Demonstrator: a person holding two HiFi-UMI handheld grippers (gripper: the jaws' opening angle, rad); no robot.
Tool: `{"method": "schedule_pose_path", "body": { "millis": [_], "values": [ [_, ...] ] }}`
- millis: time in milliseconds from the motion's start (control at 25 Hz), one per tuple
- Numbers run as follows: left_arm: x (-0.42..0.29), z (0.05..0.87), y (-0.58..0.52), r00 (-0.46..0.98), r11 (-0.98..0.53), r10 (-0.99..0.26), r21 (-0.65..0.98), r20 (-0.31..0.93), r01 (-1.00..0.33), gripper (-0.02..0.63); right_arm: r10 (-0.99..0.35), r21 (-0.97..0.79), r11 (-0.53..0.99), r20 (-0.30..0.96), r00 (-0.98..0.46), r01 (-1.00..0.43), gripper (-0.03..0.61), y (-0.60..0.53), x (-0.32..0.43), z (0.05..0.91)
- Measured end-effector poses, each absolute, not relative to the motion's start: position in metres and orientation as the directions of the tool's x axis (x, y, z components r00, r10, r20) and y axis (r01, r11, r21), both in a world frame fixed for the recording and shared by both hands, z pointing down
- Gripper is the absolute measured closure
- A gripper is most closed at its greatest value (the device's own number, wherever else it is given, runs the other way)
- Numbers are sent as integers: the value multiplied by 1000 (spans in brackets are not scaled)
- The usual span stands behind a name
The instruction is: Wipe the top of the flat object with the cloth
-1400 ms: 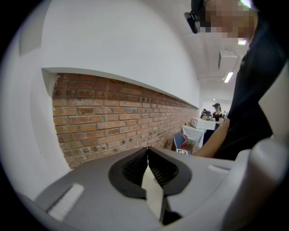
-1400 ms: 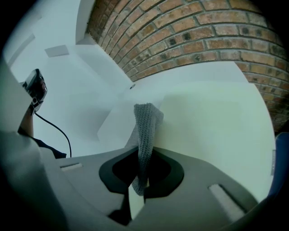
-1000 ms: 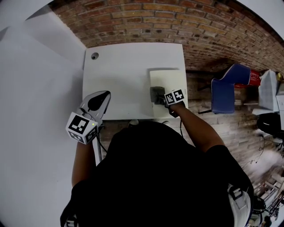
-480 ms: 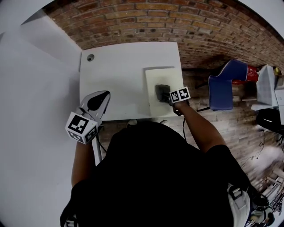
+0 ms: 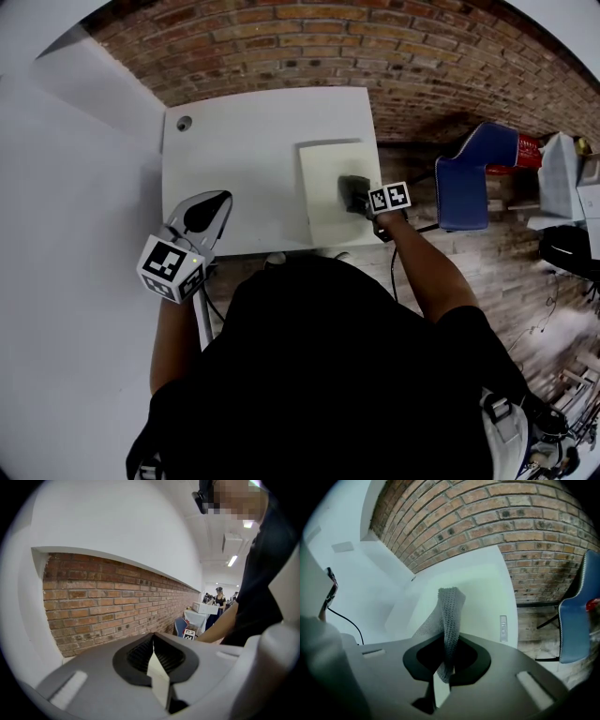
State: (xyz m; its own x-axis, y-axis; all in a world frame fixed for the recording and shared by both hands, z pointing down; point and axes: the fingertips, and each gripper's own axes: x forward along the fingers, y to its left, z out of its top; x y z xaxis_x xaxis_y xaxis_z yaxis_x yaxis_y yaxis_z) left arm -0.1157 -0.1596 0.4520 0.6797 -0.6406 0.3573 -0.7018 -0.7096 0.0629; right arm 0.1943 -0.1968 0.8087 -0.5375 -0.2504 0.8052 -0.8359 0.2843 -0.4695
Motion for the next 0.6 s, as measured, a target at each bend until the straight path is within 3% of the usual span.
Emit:
{"method": "schedule_pose_path", "body": {
  "millis": [600],
  "values": [
    [-99, 456, -169, 692, -720, -626, 73, 360, -690, 612, -268, -427, 239, 834, -482, -872, 568, -199, 247, 813]
  ]
}}
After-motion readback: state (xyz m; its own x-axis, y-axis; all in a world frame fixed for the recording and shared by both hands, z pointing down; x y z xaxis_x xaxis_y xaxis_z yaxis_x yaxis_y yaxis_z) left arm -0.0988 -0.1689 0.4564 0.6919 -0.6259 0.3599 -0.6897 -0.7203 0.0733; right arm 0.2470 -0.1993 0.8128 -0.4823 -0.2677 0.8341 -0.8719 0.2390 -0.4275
